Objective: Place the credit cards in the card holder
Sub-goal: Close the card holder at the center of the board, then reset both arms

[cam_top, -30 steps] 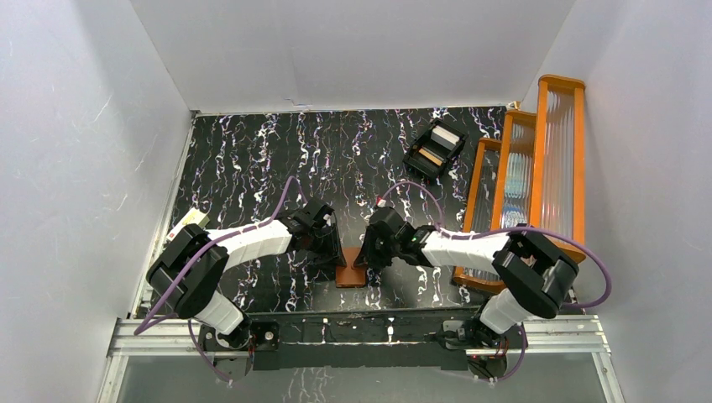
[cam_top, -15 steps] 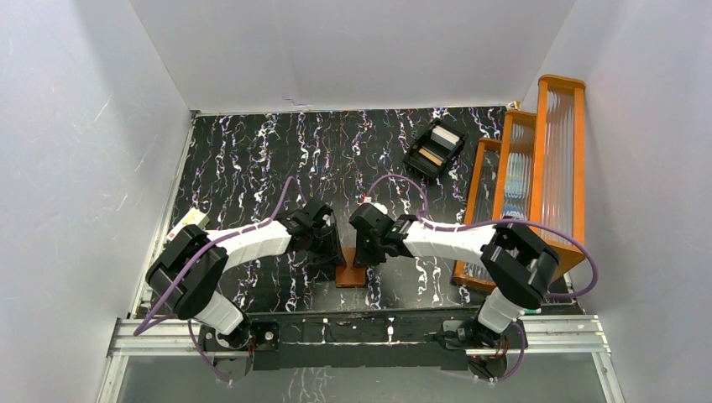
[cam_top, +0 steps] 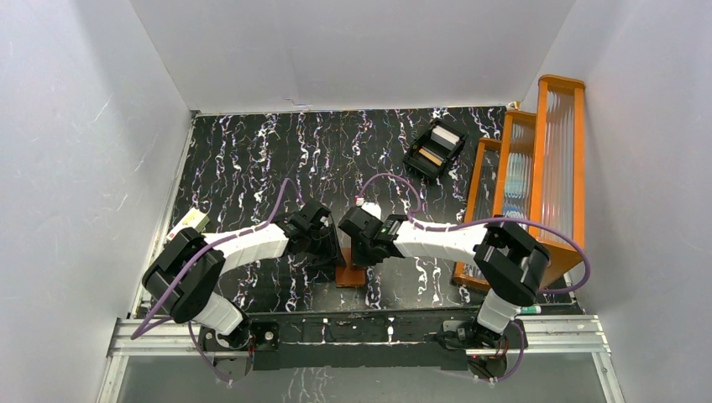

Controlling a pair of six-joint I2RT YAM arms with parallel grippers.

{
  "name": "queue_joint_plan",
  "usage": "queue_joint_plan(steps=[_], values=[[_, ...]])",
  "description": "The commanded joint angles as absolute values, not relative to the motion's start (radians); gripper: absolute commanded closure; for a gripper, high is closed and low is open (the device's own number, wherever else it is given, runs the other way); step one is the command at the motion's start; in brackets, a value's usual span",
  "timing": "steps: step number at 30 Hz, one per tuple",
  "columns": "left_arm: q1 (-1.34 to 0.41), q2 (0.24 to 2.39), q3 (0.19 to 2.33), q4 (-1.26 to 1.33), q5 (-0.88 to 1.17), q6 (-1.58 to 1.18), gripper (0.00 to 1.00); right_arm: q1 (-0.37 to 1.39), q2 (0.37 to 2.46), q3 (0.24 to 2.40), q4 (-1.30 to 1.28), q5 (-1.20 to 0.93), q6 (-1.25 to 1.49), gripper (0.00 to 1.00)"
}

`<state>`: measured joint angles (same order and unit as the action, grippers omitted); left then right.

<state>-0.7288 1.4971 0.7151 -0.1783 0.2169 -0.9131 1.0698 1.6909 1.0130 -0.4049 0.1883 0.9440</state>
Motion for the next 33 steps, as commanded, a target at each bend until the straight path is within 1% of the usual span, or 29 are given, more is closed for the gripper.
queue_joint_plan(steps=[1,5,9,13,18,20,21,22,23,24,27,28,29,30,33], values=[[-0.746,1.486,0.696,-0.181,0.262,-0.943,0.67,1.088,1.848,0.942,-0.471,0.269,0.946,0.90],[-0.746,1.462,0.698,-0.193,0.250,-0.950,0.67,1.088,1.809,0.963,-0.472,0.272,0.934,0.88],[-0.745,1.404,0.739,-0.263,0.189,-0.943,0.63,1.085,1.719,1.040,-0.502,0.294,0.907,0.76],[-0.744,1.311,0.837,-0.384,0.113,-0.931,0.56,1.084,1.619,1.083,-0.511,0.301,0.903,0.64],[-0.742,1.168,0.946,-0.536,-0.014,-0.919,0.51,1.084,1.460,1.109,-0.532,0.353,0.873,0.56],[-0.742,1.095,0.989,-0.577,-0.054,-0.893,0.50,1.085,1.393,1.133,-0.531,0.367,0.821,0.46],[-0.742,1.064,1.008,-0.591,-0.073,-0.874,0.49,1.085,1.361,1.145,-0.531,0.371,0.795,0.37],[-0.742,1.033,1.033,-0.608,-0.093,-0.853,0.47,1.085,1.330,1.158,-0.531,0.374,0.767,0.19],[-0.742,1.006,1.062,-0.630,-0.117,-0.832,0.45,1.085,1.300,1.172,-0.536,0.379,0.740,0.04],[-0.740,0.984,1.095,-0.660,-0.152,-0.812,0.42,1.085,1.262,1.187,-0.551,0.393,0.727,0.02],[-0.741,0.939,1.214,-0.752,-0.216,-0.744,0.27,1.084,1.170,1.229,-0.596,0.449,0.691,0.01],[-0.741,0.930,1.251,-0.780,-0.229,-0.727,0.19,1.085,1.137,1.240,-0.605,0.467,0.681,0.02],[-0.741,0.920,1.288,-0.804,-0.236,-0.709,0.05,1.084,1.102,1.244,-0.606,0.481,0.667,0.02],[-0.741,0.909,1.319,-0.820,-0.236,-0.690,0.02,1.084,1.062,1.244,-0.599,0.487,0.649,0.02],[-0.741,0.875,1.387,-0.860,-0.238,-0.658,0.01,1.084,0.952,1.228,-0.567,0.505,0.615,0.02]])
